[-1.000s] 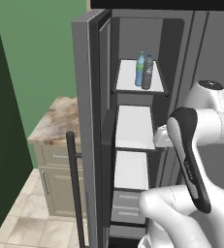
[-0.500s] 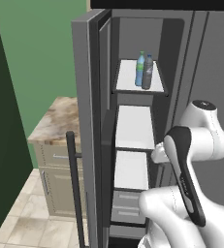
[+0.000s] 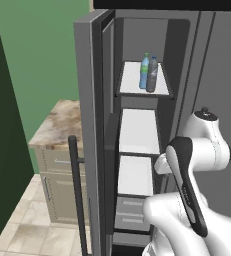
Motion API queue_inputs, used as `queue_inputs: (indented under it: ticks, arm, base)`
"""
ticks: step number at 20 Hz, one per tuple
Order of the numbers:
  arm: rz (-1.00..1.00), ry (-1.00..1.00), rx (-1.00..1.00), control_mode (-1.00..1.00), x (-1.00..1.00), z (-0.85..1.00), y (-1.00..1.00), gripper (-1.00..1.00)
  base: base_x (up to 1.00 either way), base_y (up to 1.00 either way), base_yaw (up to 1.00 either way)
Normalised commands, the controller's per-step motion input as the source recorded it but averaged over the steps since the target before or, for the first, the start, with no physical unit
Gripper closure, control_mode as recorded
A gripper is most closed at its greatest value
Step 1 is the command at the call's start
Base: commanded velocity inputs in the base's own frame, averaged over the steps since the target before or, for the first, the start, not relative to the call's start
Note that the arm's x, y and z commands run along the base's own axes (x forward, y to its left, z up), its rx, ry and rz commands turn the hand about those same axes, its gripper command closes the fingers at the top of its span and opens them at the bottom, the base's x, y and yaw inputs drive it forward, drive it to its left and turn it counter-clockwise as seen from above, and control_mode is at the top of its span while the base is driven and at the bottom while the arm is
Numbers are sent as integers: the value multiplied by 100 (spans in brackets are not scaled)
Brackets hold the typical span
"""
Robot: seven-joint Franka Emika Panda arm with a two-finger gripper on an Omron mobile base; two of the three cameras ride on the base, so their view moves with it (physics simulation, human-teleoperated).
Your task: Take the bottled waters from the counter and place them in the freezer to freeze. Close the freezer door after placing the bottles.
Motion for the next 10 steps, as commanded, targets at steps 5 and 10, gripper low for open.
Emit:
queue_inputs:
  ticks: [5, 10]
  arm:
    - [0, 0, 0, -100, 0, 0, 0, -100]
    - [0, 0, 0, -100, -2, 0, 0, -100]
  base:
    - [0, 0, 0]
    - [0, 0, 0]
